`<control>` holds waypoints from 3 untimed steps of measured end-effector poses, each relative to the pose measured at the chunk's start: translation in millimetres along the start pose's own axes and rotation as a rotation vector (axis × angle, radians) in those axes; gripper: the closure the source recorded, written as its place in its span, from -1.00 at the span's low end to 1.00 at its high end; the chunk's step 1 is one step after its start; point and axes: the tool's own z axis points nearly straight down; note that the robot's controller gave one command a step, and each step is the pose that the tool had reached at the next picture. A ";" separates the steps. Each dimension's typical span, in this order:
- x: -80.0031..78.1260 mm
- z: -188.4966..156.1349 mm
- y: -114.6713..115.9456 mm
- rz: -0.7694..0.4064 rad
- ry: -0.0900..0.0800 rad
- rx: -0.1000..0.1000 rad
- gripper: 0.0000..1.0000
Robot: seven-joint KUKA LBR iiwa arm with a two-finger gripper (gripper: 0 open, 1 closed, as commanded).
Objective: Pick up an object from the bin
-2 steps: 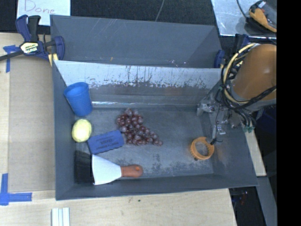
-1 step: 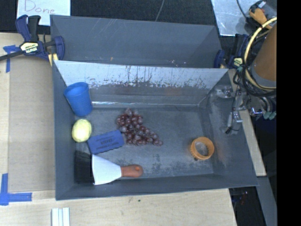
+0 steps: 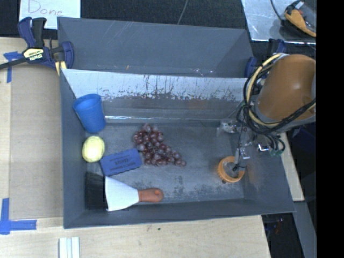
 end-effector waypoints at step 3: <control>13.3 51.4 59.2 -0.048 0.006 0.003 -1.00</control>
Offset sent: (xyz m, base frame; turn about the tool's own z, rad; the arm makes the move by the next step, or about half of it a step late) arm -0.0194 0.0435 -0.0633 -0.0257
